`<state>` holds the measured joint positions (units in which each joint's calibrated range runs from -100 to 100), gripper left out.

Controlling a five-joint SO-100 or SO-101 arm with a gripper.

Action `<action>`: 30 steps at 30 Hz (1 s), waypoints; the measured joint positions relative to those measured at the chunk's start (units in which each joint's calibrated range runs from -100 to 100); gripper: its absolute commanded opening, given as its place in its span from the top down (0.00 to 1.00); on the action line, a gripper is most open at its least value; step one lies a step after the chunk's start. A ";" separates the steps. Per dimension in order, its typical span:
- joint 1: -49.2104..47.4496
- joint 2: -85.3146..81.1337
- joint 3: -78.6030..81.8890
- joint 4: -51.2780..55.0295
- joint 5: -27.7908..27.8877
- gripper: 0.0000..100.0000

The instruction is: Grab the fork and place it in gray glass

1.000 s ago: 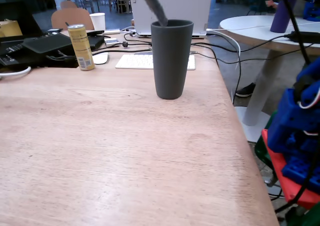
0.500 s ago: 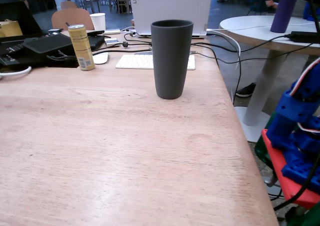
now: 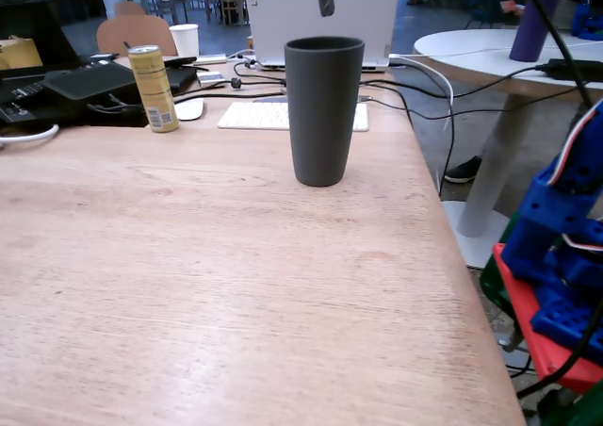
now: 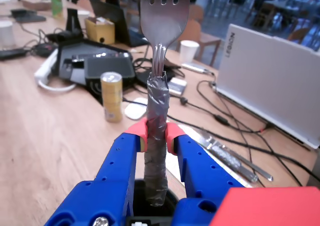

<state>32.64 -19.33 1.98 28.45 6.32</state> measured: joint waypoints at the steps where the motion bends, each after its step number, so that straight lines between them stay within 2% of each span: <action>1: -1.13 0.00 0.00 0.00 -0.34 1.00; 7: -2.16 0.09 6.13 -0.25 -0.15 1.00; 17: -2.35 -0.26 6.76 -0.25 -0.10 1.00; 22: -2.35 -7.52 16.50 -0.50 0.05 1.00; 30: -0.47 -8.30 28.85 -15.65 -0.05 1.00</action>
<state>32.17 -27.63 30.84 12.80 6.28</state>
